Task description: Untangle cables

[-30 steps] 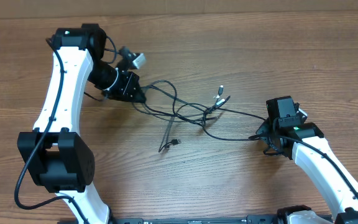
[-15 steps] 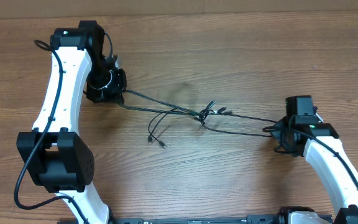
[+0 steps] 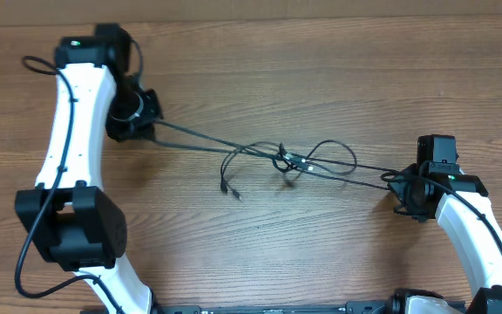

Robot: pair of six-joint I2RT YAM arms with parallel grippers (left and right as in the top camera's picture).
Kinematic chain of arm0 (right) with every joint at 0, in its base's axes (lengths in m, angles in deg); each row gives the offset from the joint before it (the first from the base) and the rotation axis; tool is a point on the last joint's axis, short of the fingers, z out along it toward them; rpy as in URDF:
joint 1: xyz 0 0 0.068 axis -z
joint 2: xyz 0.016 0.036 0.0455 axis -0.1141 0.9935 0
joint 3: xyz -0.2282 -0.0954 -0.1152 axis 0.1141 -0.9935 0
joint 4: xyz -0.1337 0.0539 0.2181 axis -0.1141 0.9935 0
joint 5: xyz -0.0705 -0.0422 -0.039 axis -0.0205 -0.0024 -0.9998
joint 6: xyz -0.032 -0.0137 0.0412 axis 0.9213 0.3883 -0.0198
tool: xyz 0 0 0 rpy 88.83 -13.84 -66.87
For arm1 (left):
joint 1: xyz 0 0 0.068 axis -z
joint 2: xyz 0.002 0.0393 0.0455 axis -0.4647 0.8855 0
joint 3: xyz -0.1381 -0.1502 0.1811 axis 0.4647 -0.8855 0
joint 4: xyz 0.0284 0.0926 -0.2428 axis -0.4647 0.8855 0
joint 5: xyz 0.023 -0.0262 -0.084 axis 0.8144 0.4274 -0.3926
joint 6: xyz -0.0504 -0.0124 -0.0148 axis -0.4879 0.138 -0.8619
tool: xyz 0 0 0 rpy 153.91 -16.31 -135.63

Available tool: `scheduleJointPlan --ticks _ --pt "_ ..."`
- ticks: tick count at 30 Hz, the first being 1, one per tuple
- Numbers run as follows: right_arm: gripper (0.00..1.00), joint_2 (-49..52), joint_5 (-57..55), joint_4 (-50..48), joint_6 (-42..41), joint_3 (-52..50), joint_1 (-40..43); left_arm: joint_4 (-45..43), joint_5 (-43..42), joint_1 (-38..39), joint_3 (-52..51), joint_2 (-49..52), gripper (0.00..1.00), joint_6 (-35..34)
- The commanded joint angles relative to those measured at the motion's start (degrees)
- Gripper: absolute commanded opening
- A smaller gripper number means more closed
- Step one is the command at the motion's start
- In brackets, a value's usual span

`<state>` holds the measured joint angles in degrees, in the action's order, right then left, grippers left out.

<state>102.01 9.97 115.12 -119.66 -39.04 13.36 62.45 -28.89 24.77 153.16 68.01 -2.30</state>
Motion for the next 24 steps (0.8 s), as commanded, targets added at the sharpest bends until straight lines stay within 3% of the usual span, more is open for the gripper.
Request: scheduleJointPlan --ticks 1,12,18,24 --pt "0.45 -0.24 -7.98 0.07 -0.68 0.24 2.32 -0.52 6.95 -5.25 5.79 -3.82 0.04 -2.05" --pt "0.46 -0.24 -7.74 -0.11 -0.68 0.24 2.32 -3.85 7.48 -6.12 11.91 -11.26 0.04 -2.49" --pt "0.46 -0.24 -7.76 -0.11 -0.68 0.24 2.32 -5.73 15.45 -6.23 11.91 -15.58 0.04 -6.10" --pt "0.46 -0.24 -7.74 -0.15 -0.70 0.24 2.32 -6.27 16.39 -6.23 11.91 -17.18 0.04 -7.58"
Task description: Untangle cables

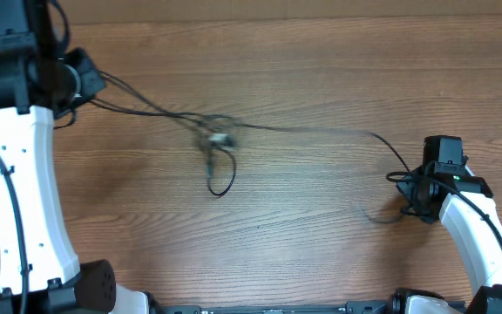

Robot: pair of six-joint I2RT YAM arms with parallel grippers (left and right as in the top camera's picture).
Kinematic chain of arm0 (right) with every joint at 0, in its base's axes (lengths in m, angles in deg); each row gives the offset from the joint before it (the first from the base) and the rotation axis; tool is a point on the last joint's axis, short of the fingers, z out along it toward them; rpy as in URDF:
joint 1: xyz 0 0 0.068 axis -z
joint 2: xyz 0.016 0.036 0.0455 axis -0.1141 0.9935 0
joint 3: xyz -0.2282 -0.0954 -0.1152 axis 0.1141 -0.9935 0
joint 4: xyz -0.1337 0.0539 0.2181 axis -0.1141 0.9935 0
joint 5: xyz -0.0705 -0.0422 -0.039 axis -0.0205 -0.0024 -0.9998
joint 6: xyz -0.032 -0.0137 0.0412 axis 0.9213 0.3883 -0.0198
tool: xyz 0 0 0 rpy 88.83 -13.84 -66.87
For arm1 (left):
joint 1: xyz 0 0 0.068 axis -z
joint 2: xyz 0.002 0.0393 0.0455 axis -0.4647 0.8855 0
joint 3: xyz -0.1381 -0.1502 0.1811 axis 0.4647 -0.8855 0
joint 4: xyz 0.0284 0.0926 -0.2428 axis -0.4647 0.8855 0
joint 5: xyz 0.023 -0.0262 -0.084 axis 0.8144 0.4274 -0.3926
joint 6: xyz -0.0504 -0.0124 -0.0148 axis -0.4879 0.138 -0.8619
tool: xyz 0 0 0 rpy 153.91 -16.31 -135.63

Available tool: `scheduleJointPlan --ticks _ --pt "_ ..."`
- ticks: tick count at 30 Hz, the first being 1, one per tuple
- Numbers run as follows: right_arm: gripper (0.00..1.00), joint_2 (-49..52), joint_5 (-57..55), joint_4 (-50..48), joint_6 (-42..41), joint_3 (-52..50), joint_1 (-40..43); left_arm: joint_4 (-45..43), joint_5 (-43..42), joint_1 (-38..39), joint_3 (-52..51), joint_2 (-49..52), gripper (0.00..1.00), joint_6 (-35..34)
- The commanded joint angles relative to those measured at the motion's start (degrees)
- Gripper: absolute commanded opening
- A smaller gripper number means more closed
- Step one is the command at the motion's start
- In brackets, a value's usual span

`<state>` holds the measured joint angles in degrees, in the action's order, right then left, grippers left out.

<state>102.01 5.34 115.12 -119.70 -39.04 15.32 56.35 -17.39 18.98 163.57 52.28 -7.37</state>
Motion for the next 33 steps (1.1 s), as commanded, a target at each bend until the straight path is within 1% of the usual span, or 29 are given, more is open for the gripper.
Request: scheduleJointPlan --ticks 1,2,4,6,7,10,12,13,14,16,19,22,23,24,25,27,29,31,33 --pt "0.47 -0.24 -3.02 -0.15 -0.66 0.24 0.35 -0.04 4.22 -0.42 1.51 -1.44 0.04 -2.58" --pt "0.47 -0.24 -2.60 -0.50 -0.63 0.24 0.35 -0.02 2.45 -0.28 1.51 -1.42 0.04 -2.34" --pt "0.45 -0.24 0.72 -1.79 0.42 0.24 0.33 -0.42 -3.17 0.63 1.46 -1.40 0.04 1.40" --pt "0.45 -0.24 7.76 -4.63 5.49 0.24 0.15 -1.60 -10.91 2.40 1.46 -1.27 0.04 8.92" --pt "0.45 -0.24 12.94 -6.78 9.11 0.24 0.00 -2.12 -15.76 3.61 1.46 -1.20 0.05 13.73" --pt "0.53 -0.24 23.80 -12.04 16.13 0.24 -0.96 -2.10 -31.32 7.65 1.46 -1.18 0.13 28.89" --pt "0.59 -0.24 25.90 -13.70 17.22 0.24 -1.84 -0.57 -42.49 11.08 1.46 -1.18 0.20 40.02" --pt "0.61 -0.24 25.83 -13.92 17.22 0.24 -2.25 0.09 -45.75 12.55 1.46 -1.18 0.22 43.89" --pt "0.63 -0.24 25.62 -13.94 17.20 0.26 -2.49 0.61 -46.77 14.16 1.46 -1.18 0.22 46.99" --pt "0.63 -0.24 25.62 -13.88 17.22 0.24 -2.67 0.31 -43.36 16.46 1.46 -1.18 0.20 46.95" --pt "0.65 -0.24 25.55 -13.51 17.42 0.24 -2.67 -0.31 -38.16 17.38 1.46 -1.18 0.21 44.28" --pt "0.66 -0.24 24.96 -13.05 17.42 0.24 -2.67 -0.37 -31.50 16.87 1.46 -1.18 0.36 40.15" --pt "0.66 -0.24 24.94 -13.00 17.42 0.24 -2.67 -0.37 -28.13 16.61 1.46 -1.16 0.39 37.83" --pt "0.67 -0.24 24.96 -13.00 17.40 0.24 -2.67 -0.35 -23.41 16.17 1.46 -1.16 0.40 34.12" --pt "0.67 -0.24 24.96 -13.00 17.42 0.24 -2.67 -0.09 -17.42 15.80 1.46 -1.16 0.40 29.20" --pt "0.67 -0.24 24.96 -13.00 17.42 0.24 -2.67 0.72 -9.97 15.02 1.46 -1.16 0.41 22.67" --pt "0.67 -0.24 24.94 -12.85 17.42 0.24 -2.67 1.73 -6.49 13.79 1.46 -1.16 0.41 18.29" --pt "0.67 -0.24 24.94 -12.66 17.42 0.24 -2.67 2.64 -6.36 13.09 1.46 -1.22 0.40 16.98" --pt "0.67 -0.24 24.50 -12.41 17.42 0.24 -2.67 4.24 -4.04 12.83 1.46 -1.29 0.39 14.58"
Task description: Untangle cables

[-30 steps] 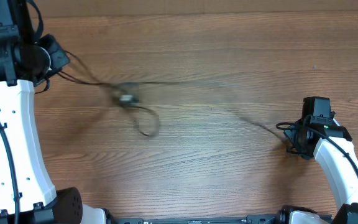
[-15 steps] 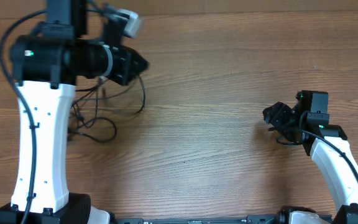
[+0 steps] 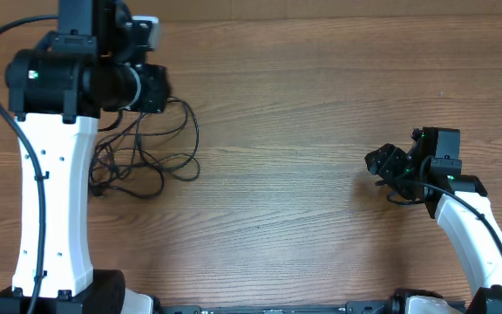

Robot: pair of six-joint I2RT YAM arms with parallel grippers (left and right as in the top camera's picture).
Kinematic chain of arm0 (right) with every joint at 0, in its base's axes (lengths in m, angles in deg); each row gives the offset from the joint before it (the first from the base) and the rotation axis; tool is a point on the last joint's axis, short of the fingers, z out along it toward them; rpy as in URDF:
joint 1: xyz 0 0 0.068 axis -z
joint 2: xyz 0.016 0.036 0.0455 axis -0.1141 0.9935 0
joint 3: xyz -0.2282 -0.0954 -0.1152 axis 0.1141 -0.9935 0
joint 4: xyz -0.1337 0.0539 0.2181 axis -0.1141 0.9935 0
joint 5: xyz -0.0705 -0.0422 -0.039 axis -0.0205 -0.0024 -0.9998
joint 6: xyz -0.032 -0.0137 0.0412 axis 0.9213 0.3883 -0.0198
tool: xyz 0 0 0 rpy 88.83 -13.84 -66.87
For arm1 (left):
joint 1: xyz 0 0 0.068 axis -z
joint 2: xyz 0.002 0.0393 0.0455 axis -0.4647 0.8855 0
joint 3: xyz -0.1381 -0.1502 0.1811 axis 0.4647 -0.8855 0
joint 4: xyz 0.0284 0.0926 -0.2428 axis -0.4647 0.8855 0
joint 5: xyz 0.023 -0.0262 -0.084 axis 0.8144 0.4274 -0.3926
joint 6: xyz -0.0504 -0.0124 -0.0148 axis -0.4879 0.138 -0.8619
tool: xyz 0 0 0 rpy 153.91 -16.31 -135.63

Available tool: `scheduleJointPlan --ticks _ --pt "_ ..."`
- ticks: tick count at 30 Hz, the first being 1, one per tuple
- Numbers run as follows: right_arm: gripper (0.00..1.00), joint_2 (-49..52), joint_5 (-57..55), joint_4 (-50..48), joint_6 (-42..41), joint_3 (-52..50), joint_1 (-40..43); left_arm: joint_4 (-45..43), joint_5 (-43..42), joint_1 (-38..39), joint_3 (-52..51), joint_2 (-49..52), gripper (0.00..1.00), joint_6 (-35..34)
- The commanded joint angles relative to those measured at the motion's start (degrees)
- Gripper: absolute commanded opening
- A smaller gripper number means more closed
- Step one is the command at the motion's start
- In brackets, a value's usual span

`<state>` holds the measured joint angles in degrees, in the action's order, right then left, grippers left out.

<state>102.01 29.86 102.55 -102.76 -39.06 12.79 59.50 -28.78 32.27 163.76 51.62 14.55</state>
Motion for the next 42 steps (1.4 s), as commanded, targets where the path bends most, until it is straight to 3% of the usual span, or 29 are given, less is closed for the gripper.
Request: scheduleJointPlan --ticks 1,8,15,19,25,35,42 --pt "0.68 -0.24 -0.02 0.20 0.48 0.26 -0.13 2.34 9.40 -0.46 1.27 -0.63 0.39 -9.11" --pt "0.69 -0.24 0.00 0.46 0.48 0.26 -0.13 12.28 23.74 -1.16 1.14 -0.87 0.38 -21.88" --pt "0.70 -0.24 0.00 0.83 0.48 0.26 -0.13 9.51 23.80 -6.69 -1.70 -1.20 0.54 -23.34" --pt "0.70 -0.24 0.00 0.83 0.48 0.26 -0.13 4.85 22.95 -11.10 -7.96 -1.07 0.62 -21.88" --pt "0.70 -0.24 0.00 0.83 0.48 0.26 -0.13 -3.54 14.80 -17.49 -19.78 0.55 0.71 -12.41" --pt "0.70 -0.24 0.00 1.16 0.48 0.26 -0.13 -17.20 14.27 -21.55 -32.30 7.89 0.69 -4.96" --pt "0.71 -0.24 0.00 1.31 0.48 0.26 -0.13 -17.99 14.23 -21.49 -32.50 16.79 0.59 -4.96"
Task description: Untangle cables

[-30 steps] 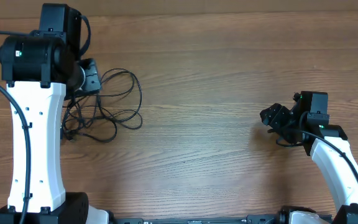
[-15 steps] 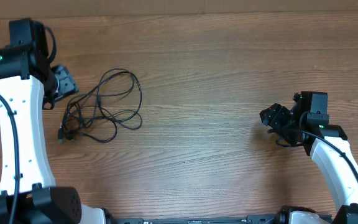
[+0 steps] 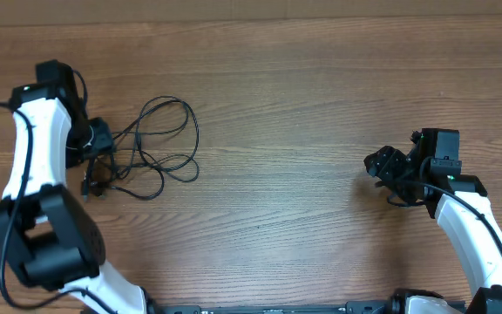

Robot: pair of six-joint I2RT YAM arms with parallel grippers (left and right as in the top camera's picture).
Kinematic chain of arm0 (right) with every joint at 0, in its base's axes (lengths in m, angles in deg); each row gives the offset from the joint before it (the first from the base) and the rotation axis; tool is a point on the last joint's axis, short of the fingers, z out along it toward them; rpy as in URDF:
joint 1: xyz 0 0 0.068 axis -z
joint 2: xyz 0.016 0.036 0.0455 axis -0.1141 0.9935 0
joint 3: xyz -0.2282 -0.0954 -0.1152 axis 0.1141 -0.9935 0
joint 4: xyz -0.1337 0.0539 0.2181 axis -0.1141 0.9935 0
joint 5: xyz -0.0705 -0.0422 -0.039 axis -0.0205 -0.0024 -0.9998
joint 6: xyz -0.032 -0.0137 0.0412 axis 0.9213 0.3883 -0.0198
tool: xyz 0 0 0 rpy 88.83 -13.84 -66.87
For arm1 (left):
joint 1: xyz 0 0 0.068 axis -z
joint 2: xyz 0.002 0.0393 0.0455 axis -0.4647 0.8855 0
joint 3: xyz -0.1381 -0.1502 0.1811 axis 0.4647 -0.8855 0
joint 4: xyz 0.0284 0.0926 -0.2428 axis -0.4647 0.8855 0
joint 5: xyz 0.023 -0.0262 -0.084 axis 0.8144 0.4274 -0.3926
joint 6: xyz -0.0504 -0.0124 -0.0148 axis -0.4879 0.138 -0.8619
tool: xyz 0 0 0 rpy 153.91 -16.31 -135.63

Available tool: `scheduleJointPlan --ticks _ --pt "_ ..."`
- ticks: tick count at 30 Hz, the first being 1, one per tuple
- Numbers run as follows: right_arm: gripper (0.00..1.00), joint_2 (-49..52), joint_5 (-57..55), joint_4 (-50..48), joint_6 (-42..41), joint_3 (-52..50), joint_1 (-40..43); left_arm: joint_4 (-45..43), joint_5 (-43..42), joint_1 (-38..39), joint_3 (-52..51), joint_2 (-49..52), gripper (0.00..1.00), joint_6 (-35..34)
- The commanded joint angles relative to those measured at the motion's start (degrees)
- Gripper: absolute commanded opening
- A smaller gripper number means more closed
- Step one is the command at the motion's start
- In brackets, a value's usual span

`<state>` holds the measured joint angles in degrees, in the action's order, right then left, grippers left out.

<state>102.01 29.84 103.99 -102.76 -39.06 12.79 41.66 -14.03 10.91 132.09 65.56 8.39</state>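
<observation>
A thin black cable (image 3: 159, 144) lies in loose loops on the left side of the wooden table (image 3: 286, 78). One of its ends, with a small plug (image 3: 89, 185), rests near the left arm. My left gripper (image 3: 99, 143) sits low at the left edge of the loops, touching or just over the strands; its jaws are too dark to read. Far to the right, my right gripper (image 3: 376, 162) points left with its fingers apart and nothing between them. No cable reaches it.
The left arm's white links (image 3: 26, 157) and its dark base joint (image 3: 46, 240) fill the left edge. The right arm (image 3: 473, 227) rises from the lower right corner. A wall edge runs along the back of the table.
The left arm has folded back and dropped, so its gripper now sits low at the left edge of the cable pile. The loops have barely shifted. The right arm has not moved.
The cable was first stretched taut between both grippers with a knot in the middle. Then the left gripper had moved far left with the cable, its right end slack. Later the whole cable lay piled at the left under the left gripper, with the right gripper open and empty.
</observation>
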Motion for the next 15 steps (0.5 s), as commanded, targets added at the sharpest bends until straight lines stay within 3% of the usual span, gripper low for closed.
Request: scheduleJointPlan --ticks 1,5,11,15 --pt "0.70 -0.24 0.02 -0.13 0.48 0.26 -0.13 -0.17 -0.57 -0.09 -0.83 4.04 0.52 1.18" --pt "0.70 -0.24 0.02 -0.13 0.48 0.26 -0.13 0.07 -4.20 -0.07 -0.81 6.56 0.04 1.20" --pt "0.71 -0.24 0.04 -0.17 0.48 0.26 -0.13 0.13 -14.62 0.00 1.31 3.85 0.04 5.38" --pt "0.78 -0.24 2.73 -0.37 1.11 0.26 -0.13 0.92 -29.55 0.44 5.44 -1.16 0.04 13.81"
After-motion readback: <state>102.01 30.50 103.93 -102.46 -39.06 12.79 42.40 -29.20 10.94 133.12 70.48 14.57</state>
